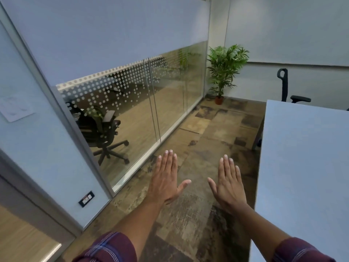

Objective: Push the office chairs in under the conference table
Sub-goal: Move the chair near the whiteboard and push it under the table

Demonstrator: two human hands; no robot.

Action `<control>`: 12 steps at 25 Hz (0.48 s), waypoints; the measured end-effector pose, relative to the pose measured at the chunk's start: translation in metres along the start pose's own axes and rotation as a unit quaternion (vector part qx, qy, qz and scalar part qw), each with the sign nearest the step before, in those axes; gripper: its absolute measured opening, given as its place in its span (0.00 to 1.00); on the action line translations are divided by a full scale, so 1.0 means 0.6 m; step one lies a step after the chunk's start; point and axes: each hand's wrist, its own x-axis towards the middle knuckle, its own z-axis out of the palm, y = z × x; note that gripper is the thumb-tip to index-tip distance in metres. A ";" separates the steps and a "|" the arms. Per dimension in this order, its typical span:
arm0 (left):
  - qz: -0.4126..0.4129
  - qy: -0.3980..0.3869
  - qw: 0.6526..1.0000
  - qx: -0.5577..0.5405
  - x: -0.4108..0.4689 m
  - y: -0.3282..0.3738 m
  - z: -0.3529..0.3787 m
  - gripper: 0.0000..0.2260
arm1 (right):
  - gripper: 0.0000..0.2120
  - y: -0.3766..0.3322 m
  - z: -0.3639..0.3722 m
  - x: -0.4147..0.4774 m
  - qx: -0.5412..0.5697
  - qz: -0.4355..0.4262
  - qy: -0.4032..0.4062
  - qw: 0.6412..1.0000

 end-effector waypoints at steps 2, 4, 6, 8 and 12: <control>0.009 0.003 1.000 -0.014 0.049 -0.022 0.023 0.49 | 0.43 0.001 0.017 0.048 0.001 0.013 0.008 1.000; 0.027 -0.005 1.000 -0.012 0.102 -0.037 0.050 0.49 | 0.43 0.006 0.031 0.096 0.003 0.033 0.013 0.999; 0.039 -0.022 0.999 -0.014 0.168 -0.048 0.082 0.49 | 0.43 0.021 0.048 0.146 -0.003 0.050 0.017 0.999; 0.057 -0.021 0.998 -0.019 0.258 -0.051 0.116 0.49 | 0.43 0.056 0.071 0.210 -0.014 0.068 0.017 0.997; 0.084 -0.029 0.995 -0.037 0.458 -0.038 0.173 0.49 | 0.43 0.153 0.102 0.357 -0.020 0.086 0.011 0.996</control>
